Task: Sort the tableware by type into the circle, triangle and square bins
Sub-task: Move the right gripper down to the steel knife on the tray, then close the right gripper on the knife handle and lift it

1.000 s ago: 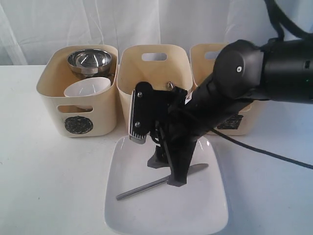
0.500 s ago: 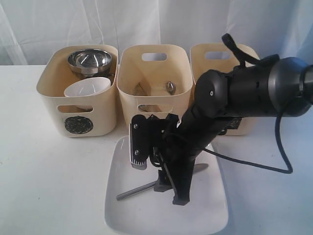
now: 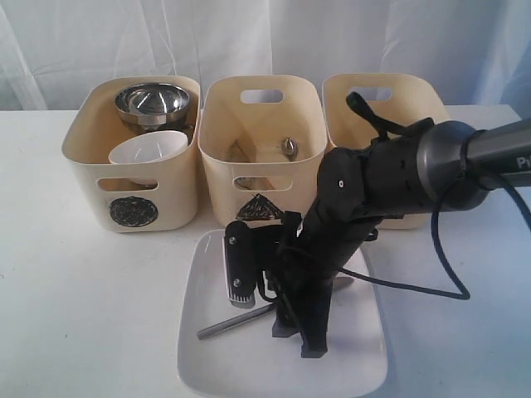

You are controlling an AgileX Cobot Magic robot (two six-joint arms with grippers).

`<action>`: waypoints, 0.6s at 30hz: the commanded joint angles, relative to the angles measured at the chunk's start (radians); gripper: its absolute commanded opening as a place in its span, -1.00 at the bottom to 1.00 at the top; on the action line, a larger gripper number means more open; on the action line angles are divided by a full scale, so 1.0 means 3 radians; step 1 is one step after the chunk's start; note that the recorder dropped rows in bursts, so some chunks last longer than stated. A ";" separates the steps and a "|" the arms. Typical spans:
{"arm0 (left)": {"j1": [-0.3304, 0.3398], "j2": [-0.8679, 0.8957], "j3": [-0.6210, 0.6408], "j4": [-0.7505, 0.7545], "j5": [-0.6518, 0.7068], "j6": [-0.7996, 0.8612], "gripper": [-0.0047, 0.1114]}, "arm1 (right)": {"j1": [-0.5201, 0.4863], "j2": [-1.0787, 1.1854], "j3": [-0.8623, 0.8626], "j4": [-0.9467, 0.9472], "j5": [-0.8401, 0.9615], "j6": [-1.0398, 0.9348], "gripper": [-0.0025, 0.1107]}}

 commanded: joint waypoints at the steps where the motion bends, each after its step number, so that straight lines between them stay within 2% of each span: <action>1: -0.0018 -0.0014 0.0014 -0.0035 0.0007 -0.0020 -0.92 | -0.0021 0.0067 0.0017 -0.0019 -0.0175 -0.0036 0.05; 9: -0.0018 -0.0014 0.0014 -0.0035 0.0007 -0.0020 -0.92 | -0.0021 0.0294 0.0017 -0.0019 -0.0225 -0.0036 0.03; 18: -0.0018 -0.0014 0.0014 -0.0035 0.0007 -0.0020 -0.92 | -0.0021 0.0387 0.0017 -0.0006 0.0167 0.0097 -0.41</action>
